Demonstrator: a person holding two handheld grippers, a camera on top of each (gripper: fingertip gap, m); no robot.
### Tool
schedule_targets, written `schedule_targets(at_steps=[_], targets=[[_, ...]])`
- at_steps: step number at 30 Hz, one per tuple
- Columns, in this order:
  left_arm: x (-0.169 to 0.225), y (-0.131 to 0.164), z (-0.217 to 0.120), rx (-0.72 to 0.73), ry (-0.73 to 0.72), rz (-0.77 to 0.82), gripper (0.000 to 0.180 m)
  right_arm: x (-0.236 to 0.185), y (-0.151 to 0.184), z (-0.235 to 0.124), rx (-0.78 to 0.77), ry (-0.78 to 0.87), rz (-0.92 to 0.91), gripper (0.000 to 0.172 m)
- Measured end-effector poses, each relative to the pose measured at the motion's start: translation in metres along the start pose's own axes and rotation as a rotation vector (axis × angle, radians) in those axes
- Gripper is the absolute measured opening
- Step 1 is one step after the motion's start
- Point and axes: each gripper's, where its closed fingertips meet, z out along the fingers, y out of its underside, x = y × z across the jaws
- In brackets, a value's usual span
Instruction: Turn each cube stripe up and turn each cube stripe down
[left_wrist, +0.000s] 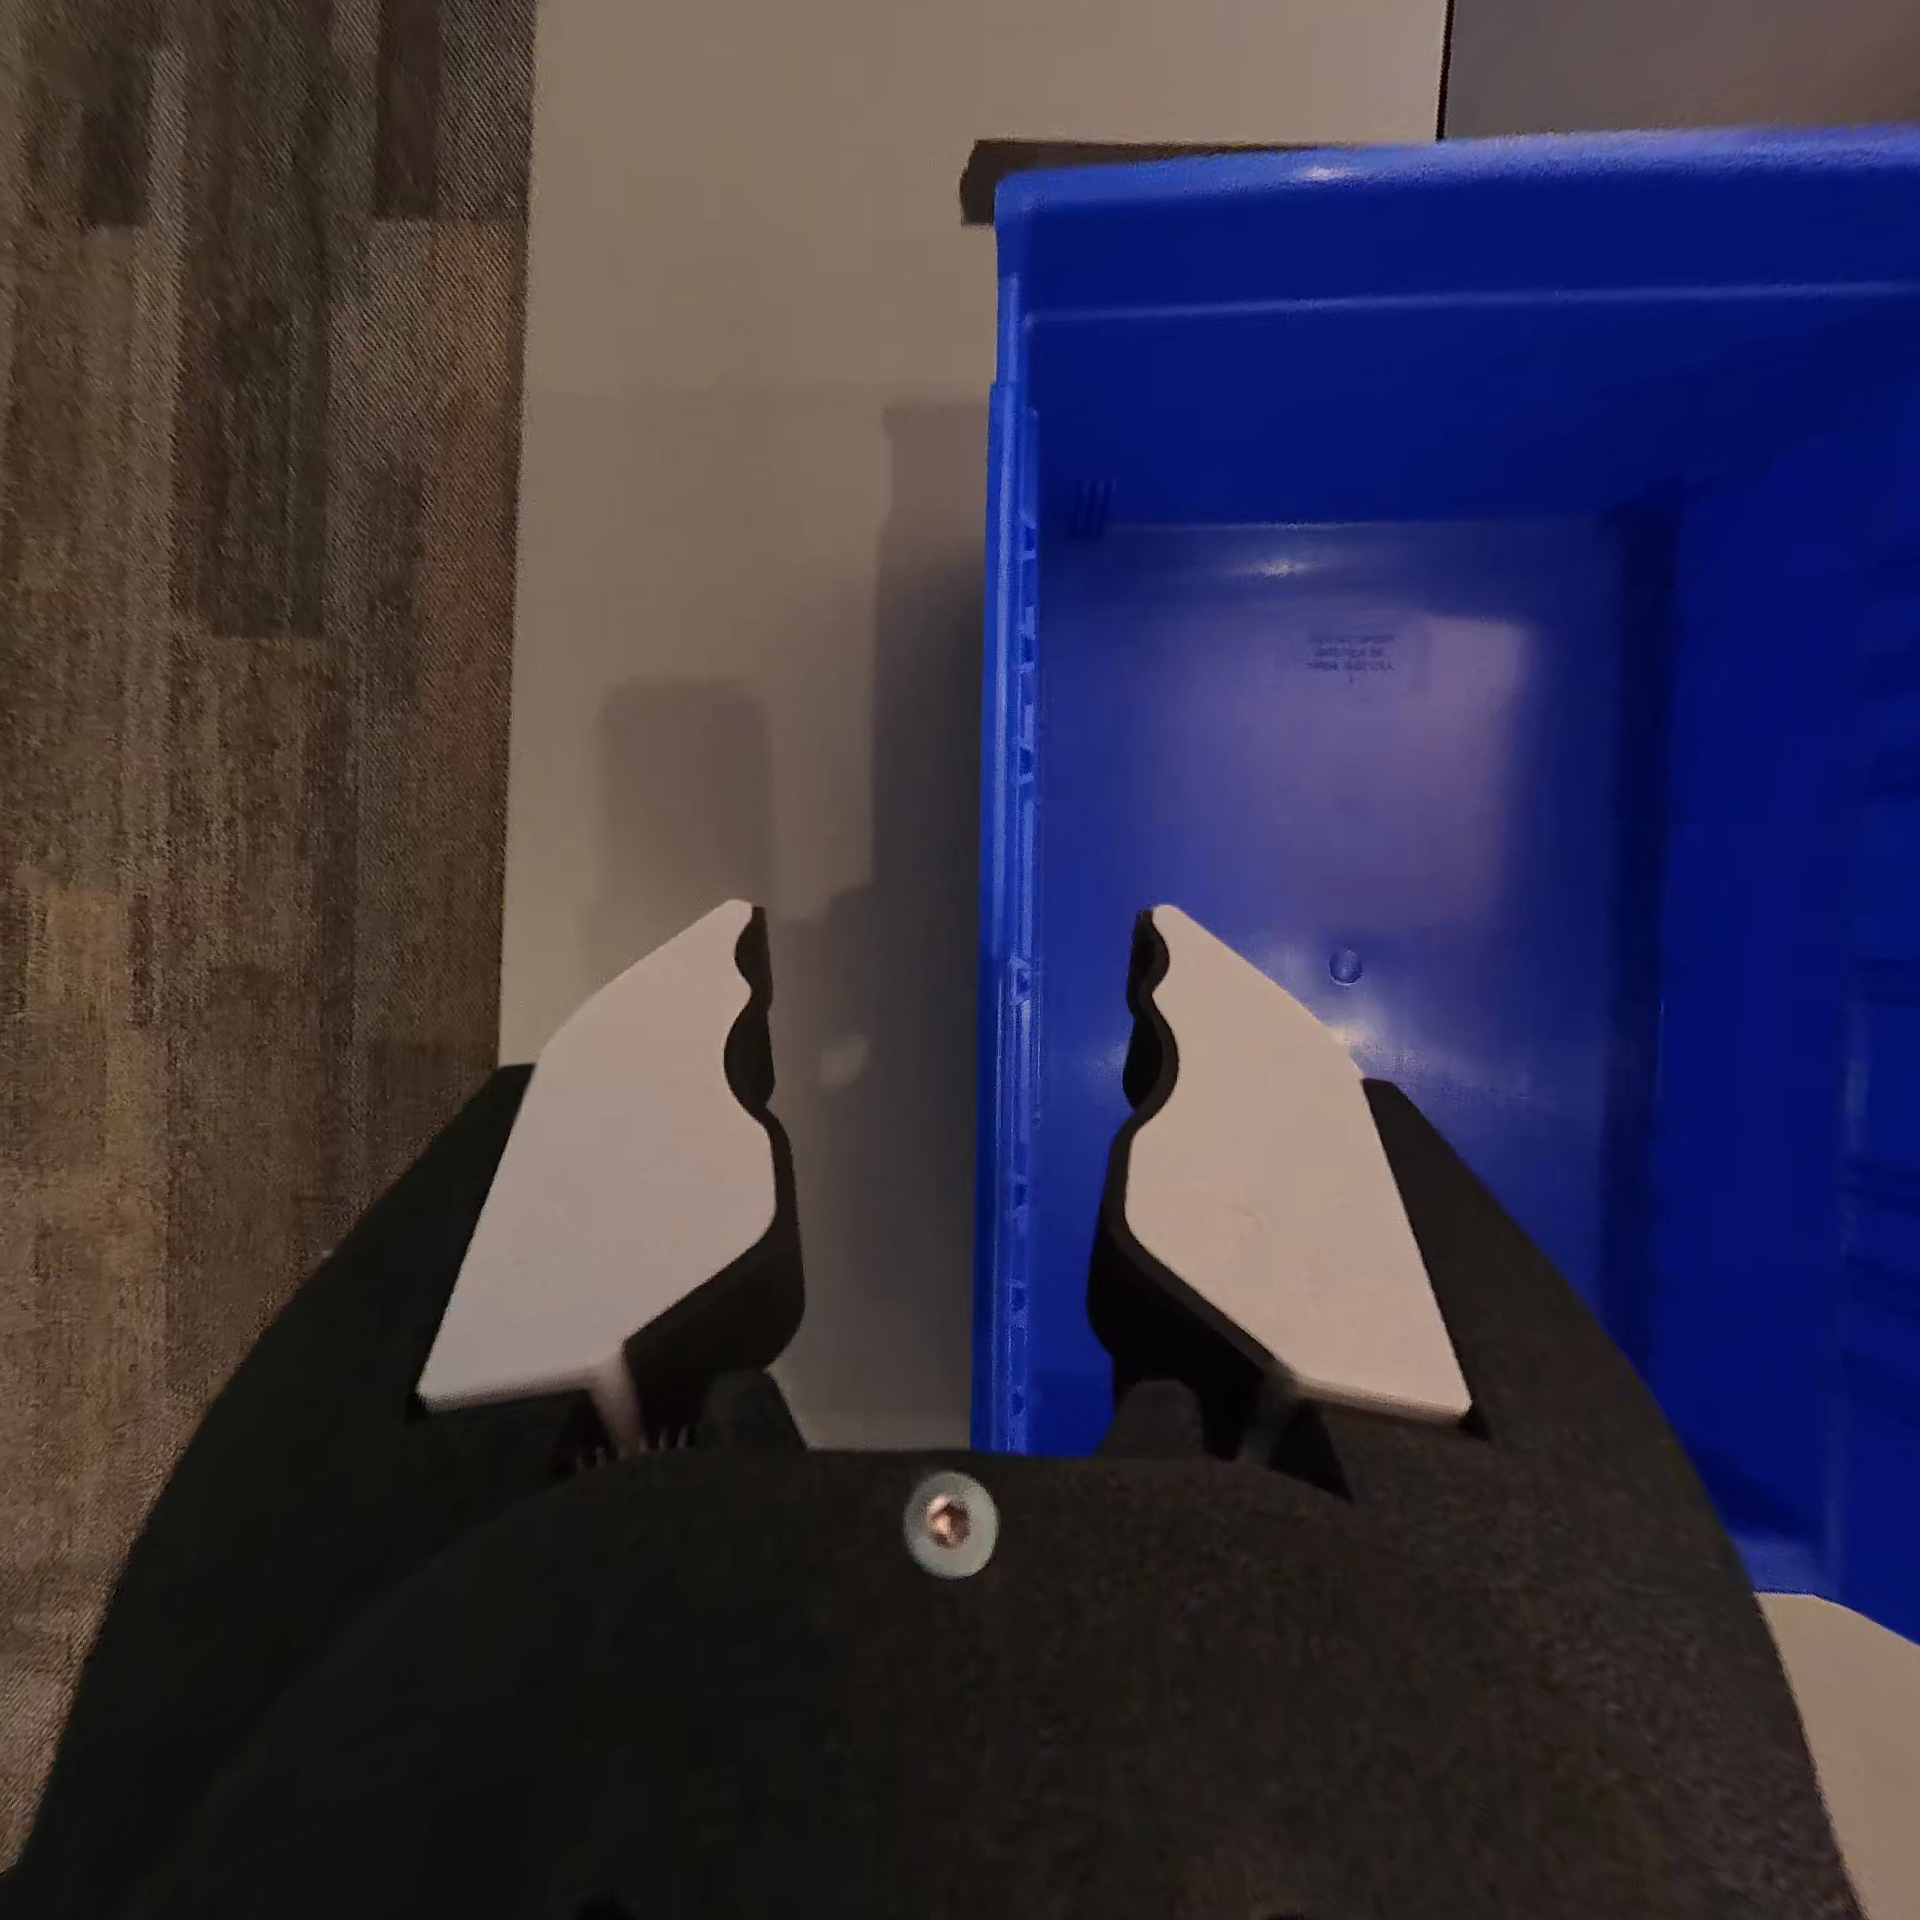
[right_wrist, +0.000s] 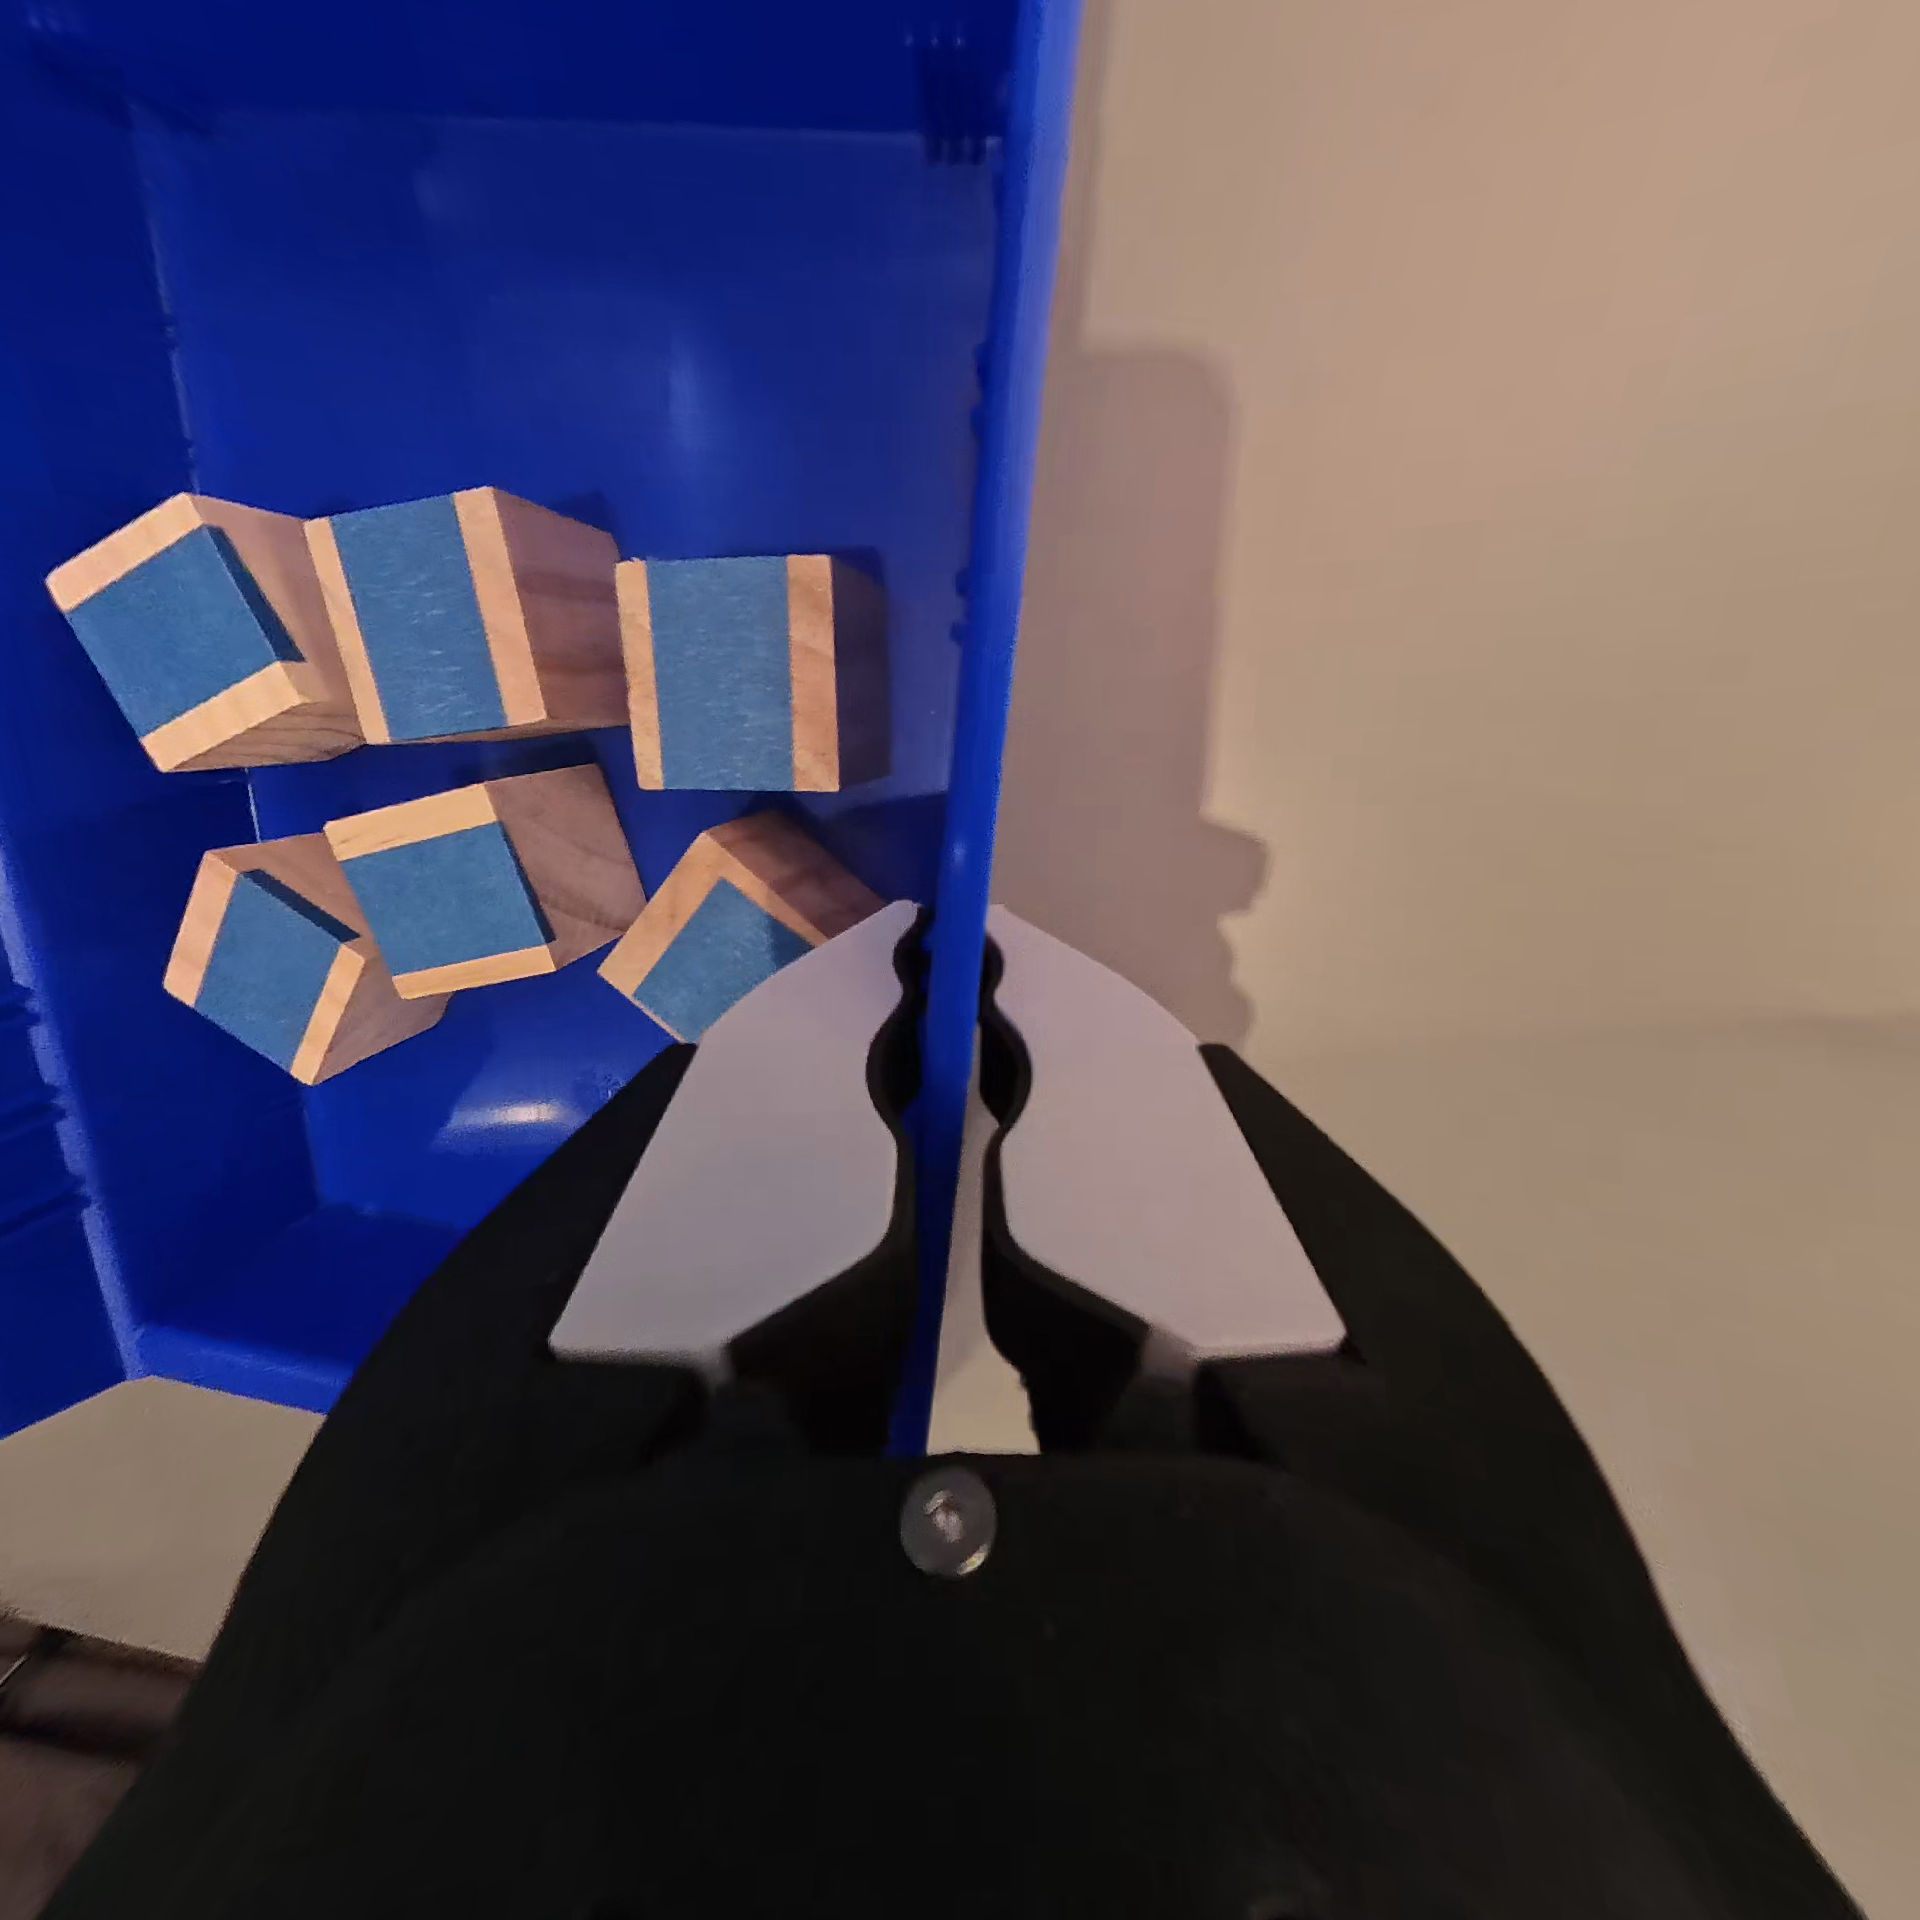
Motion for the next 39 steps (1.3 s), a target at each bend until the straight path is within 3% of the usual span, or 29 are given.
schedule_targets(at_steps=[8,12,14,19,23,26,32,39], targets=[[0.009,0.023,0.020,-0.164,0.028,-0.013,0.054,0.001,0.000,0.000,-0.020,0.045,-0.012,0.007],[0.011,0.039,0.029,-0.270,0.040,-0.029,0.017,-0.001,0.000,0.000,-0.039,0.096,-0.006,0.007],[0.015,0.043,0.031,-0.301,0.050,-0.019,0.010,-0.006,0.000,0.001,-0.049,0.093,0.001,0.007],[0.040,0.046,0.028,-0.342,0.101,0.019,0.007,-0.032,-0.001,0.005,-0.078,0.045,0.000,0.007],[0.068,0.046,0.027,-0.383,0.058,0.113,0.010,-0.059,0.002,0.008,-0.129,0.040,-0.051,0.008],[0.102,0.042,0.027,-0.388,0.043,0.230,0.013,-0.080,0.004,0.011,-0.159,0.043,-0.102,0.008],[0.188,0.047,0.020,-0.379,0.153,0.409,0.016,-0.126,0.008,0.017,-0.202,0.043,-0.216,0.010],[0.233,0.056,0.012,-0.363,0.120,0.548,0.020,-0.160,0.007,0.023,-0.196,0.033,-0.312,0.011]])
